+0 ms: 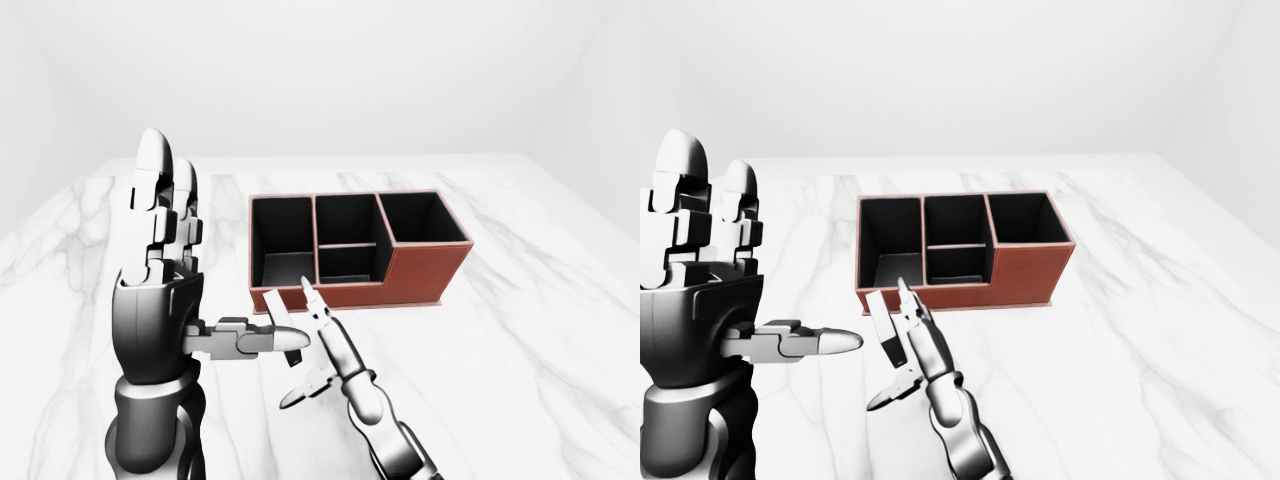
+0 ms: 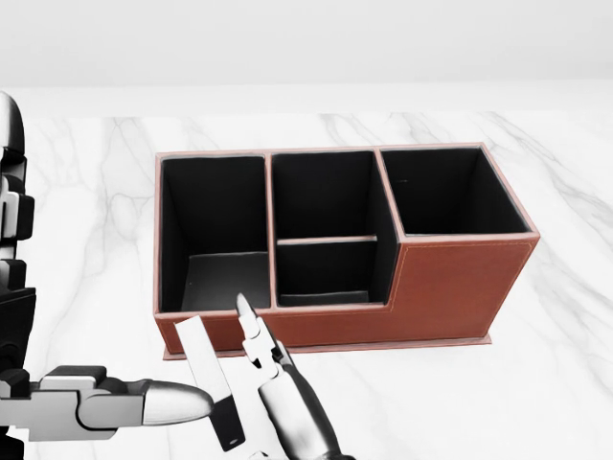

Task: Pick up the book and place it in the right compartment of the caddy.

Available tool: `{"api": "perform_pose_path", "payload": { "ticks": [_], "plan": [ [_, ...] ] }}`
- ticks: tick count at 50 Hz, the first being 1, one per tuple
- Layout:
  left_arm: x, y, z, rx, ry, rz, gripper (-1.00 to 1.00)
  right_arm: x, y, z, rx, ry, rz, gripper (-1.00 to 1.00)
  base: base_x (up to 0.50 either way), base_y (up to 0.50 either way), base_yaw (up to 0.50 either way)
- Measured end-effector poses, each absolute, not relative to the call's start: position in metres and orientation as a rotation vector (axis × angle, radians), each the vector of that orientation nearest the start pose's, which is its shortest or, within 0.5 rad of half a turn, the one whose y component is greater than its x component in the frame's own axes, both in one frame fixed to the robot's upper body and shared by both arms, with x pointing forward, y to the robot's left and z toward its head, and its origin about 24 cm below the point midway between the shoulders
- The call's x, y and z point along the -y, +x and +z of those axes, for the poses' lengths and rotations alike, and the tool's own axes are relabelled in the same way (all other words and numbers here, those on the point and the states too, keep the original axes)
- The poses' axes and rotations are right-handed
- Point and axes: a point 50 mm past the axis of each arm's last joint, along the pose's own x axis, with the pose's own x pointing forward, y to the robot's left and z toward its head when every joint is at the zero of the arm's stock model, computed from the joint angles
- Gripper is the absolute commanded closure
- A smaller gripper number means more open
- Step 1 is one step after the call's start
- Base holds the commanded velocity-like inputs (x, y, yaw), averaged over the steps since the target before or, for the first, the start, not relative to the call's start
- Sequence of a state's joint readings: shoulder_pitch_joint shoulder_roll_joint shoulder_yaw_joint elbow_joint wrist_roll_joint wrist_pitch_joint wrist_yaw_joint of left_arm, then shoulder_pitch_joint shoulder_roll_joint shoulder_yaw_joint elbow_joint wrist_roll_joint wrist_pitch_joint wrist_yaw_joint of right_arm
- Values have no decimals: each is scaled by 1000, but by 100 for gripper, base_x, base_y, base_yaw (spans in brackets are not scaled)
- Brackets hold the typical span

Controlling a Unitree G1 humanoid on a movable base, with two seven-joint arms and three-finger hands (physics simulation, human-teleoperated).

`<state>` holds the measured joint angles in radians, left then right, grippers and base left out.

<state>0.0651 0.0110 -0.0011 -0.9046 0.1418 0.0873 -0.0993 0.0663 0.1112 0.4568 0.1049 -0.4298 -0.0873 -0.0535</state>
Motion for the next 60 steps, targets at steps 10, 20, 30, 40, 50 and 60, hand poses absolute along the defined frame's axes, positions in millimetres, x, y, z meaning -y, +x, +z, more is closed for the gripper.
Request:
{"api": "perform_pose_path", "payload": {
  "ticks": [10, 20, 30, 40, 50, 60],
  "plan": [
    [-148, 177, 212, 745, 185, -19, -100, 14, 225, 19, 20, -308, 437, -100, 0, 0, 0],
    [-148, 177, 213, 747, 185, -19, -100, 7, 233, 18, 11, -315, 447, -100, 0, 0, 0],
    [-148, 177, 213, 748, 186, -19, -100, 2, 240, 13, -21, -316, 458, -100, 0, 0, 0],
    [-148, 177, 213, 746, 186, -19, -100, -2, 247, 3, -73, -324, 462, -100, 0, 0, 0],
    [-148, 177, 213, 747, 186, -19, -100, -5, 255, -9, -148, -333, 462, -100, 0, 0, 0],
    [-148, 177, 212, 746, 186, -20, -100, -8, 261, -18, -206, -340, 462, -100, 0, 0, 0]
  ]
}}
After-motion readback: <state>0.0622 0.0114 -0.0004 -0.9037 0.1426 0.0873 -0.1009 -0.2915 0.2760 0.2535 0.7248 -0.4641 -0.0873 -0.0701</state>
